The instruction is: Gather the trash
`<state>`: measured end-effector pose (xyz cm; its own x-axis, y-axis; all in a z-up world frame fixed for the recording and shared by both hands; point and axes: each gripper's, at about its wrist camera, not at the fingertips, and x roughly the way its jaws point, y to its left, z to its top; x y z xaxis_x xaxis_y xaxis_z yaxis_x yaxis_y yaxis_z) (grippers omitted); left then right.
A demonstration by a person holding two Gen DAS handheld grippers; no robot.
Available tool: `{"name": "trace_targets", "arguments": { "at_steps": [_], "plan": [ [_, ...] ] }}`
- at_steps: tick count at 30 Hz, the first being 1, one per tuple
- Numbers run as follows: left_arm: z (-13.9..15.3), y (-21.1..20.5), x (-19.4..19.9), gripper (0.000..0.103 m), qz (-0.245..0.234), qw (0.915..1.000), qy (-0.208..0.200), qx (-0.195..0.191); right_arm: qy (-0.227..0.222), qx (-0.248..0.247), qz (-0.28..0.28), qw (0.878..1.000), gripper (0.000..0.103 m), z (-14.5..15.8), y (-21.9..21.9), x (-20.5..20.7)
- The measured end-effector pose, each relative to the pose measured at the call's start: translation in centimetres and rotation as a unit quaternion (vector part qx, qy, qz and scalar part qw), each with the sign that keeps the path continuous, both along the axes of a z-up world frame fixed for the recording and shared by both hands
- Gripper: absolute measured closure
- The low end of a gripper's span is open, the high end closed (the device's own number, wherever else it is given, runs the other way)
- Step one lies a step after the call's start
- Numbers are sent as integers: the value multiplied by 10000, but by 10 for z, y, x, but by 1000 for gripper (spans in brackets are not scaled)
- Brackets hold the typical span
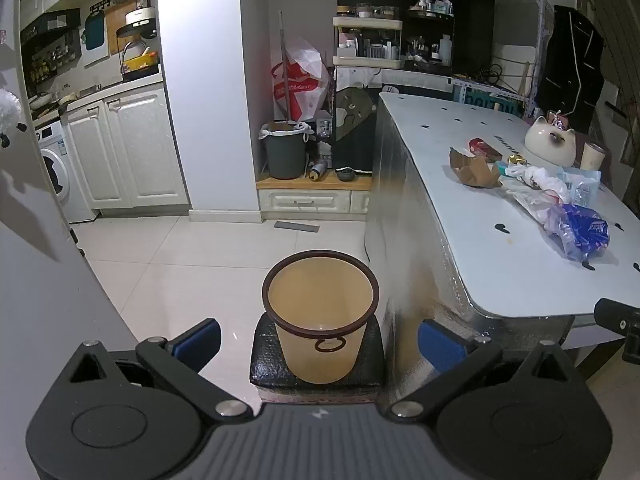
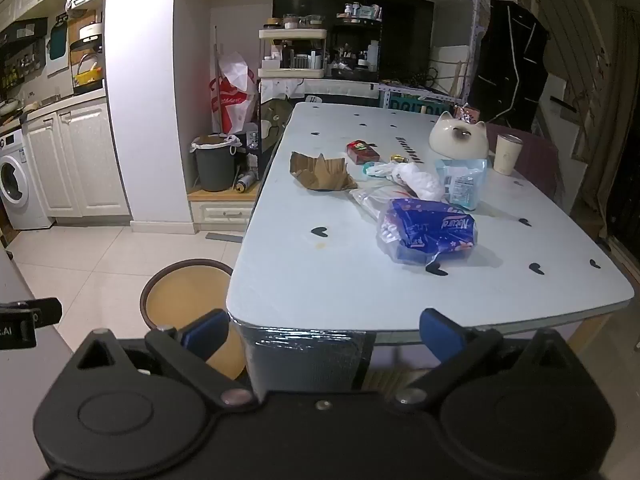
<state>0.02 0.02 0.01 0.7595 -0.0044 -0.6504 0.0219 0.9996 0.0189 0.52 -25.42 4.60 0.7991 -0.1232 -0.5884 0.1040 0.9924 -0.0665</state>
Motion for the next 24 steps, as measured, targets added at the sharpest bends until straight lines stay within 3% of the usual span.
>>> {"name": "trace_targets", "arguments": {
  "at_steps": [24],
  "plan": [
    [0, 0, 0, 0, -1, 10000, -31, 23, 1, 6, 1, 10000, 0, 1, 0, -1]
  ]
}}
